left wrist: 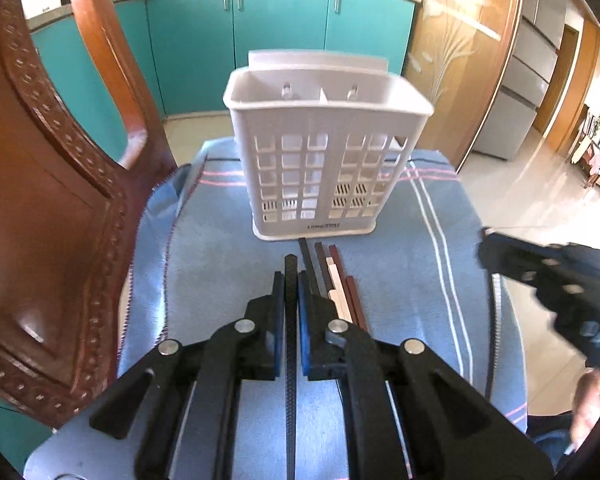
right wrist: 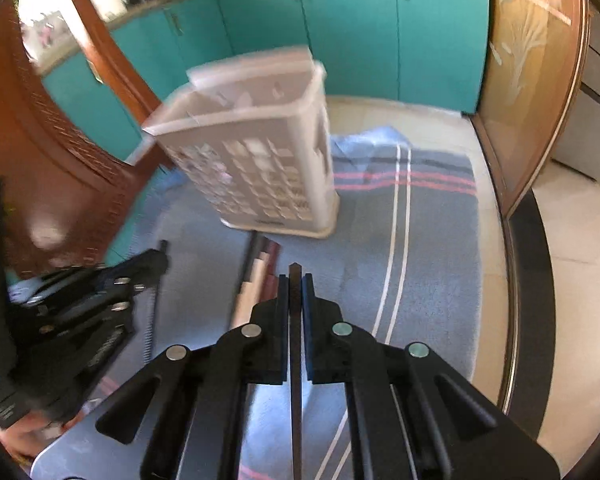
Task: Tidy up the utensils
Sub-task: 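Lift both held chopsticks up off the cloth, then carry both chopsticks over the white holder and open both tools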
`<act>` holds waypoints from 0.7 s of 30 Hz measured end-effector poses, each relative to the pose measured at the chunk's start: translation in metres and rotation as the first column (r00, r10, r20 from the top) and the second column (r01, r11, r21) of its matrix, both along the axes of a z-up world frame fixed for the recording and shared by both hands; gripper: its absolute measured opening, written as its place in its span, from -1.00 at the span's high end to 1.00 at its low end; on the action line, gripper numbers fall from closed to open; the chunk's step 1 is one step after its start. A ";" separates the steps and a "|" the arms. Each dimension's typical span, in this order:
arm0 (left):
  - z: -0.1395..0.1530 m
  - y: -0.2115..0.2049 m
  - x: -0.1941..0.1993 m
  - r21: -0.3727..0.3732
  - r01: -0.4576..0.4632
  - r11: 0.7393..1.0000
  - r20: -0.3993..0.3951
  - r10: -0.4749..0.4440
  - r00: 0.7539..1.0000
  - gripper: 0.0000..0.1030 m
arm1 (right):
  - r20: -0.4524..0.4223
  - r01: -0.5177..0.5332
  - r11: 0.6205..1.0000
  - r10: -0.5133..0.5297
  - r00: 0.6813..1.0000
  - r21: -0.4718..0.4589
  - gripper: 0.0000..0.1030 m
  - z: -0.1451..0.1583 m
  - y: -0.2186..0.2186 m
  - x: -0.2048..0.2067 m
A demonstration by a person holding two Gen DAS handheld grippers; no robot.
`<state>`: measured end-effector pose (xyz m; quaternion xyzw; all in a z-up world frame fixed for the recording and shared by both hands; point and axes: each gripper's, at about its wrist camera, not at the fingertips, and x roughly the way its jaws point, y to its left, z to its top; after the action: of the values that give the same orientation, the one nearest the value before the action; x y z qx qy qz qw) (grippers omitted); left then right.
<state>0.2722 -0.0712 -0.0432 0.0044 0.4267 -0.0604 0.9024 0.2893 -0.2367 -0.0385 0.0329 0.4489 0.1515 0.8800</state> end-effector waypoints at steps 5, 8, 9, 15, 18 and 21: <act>0.030 0.006 -0.024 -0.035 -0.005 0.999 0.097 0.009 0.995 0.86 | 0.102 -0.018 0.998 0.011 0.995 0.066 0.87 0.037 -0.006 -0.035; 0.059 0.009 -0.041 -0.056 0.008 0.998 0.186 0.002 0.983 0.86 | 0.151 -0.015 0.995 0.000 0.988 0.101 0.87 0.061 -0.011 -0.048; 0.071 0.011 -0.047 -0.071 0.017 0.997 0.211 -0.002 0.977 0.86 | 0.169 -0.013 0.993 -0.007 0.986 0.114 0.87 0.070 -0.013 -0.052; 0.148 0.030 -0.060 -0.122 0.028 0.992 0.363 0.018 0.931 0.86 | 0.298 -0.014 0.977 -0.051 0.953 0.213 0.86 0.134 -0.019 -0.060; 0.183 0.041 -0.046 -0.178 0.024 0.984 0.404 0.051 0.913 0.86 | 0.351 -0.029 0.969 -0.060 0.934 0.245 0.86 0.164 -0.016 -0.055; 0.205 0.048 -0.036 -0.222 0.024 0.975 0.458 0.082 0.885 0.86 | 0.409 -0.037 0.960 -0.082 0.909 0.276 0.87 0.196 -0.015 -0.045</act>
<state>0.2361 -0.0229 0.1621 -0.0879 0.1893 -0.0911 0.9737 0.2446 -0.2515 0.1574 0.1283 0.2250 0.2062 0.9436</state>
